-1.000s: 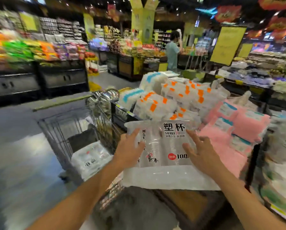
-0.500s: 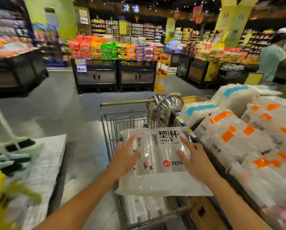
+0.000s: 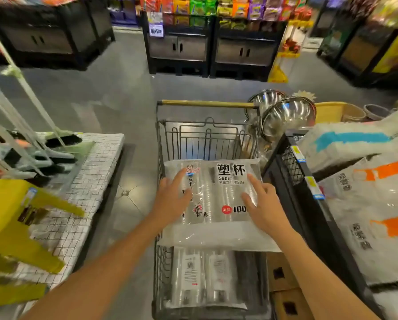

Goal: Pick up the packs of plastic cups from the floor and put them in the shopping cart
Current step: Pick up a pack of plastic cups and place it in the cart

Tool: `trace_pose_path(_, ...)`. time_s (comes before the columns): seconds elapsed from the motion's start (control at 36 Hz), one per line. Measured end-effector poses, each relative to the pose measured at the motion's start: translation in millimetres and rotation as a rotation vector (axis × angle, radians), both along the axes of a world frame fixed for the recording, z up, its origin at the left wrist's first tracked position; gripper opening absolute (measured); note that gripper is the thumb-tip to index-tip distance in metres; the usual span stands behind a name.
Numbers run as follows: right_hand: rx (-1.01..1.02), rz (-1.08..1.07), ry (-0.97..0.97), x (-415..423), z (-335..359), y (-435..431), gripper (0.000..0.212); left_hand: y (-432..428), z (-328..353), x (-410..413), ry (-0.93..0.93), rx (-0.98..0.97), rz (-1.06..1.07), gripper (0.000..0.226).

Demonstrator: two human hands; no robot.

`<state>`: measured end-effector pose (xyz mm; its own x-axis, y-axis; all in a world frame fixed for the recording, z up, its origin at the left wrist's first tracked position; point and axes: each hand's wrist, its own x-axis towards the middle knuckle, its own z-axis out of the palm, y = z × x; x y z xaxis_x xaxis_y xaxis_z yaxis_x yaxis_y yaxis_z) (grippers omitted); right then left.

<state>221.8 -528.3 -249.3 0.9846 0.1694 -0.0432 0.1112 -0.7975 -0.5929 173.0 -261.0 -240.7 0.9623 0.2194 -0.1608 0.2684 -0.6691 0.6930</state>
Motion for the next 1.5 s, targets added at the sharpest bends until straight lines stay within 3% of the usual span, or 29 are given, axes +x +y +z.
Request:
trace_pose_path(0.28, -0.003, -0.033, 0.064, 75.7, -63.7, 21.0, 0.061, 19.3, -74.4, 86.3, 0.064, -0.023, -0.02, 0.066)
trace_pose_path(0.64, 0.008, 0.012, 0.289, 168.3, -262.3, 45.9, 0.058, 21.6, -254.4, 160.9, 0.141, -0.12, 0.154, 0.066)
trace_pose_path(0.75, -0.012, -0.025, 0.349, 174.3, -306.4, 50.3, 0.058, 12.0, -300.4, 171.0, 0.229, -0.048, 0.215, 0.064)
trace_pose_path(0.89, -0.027, -0.022, 0.284, 185.6, -316.4, 53.0, 0.057, 3.9, -323.5, 183.1, 0.209, 0.02, 0.302, 0.065)
trace_pose_path(1.03, -0.03, 0.009, 0.276, 183.4, -318.2, 49.7, 0.058, 1.2, -326.5, 175.8, 0.181, 0.01, 0.29, 0.067)
trace_pose_path(1.22, -0.232, 0.101, 0.413, 191.9, -285.2, 47.7, 0.059, 17.1, -288.6, 182.1, 0.299, 0.14, 0.165, 0.064)
trace_pose_path(1.36, -0.378, 0.144, 0.224, 196.3, -214.5, 39.7, 0.05, 21.9, -212.9, 184.7, 0.28, 0.289, 0.025, 0.057)
trace_pose_path(1.5, -0.395, 0.147, 0.21, 198.6, -121.4, 37.9, 0.031, 20.4, -116.9, 191.0, 0.232, 0.411, -0.179, 0.046)
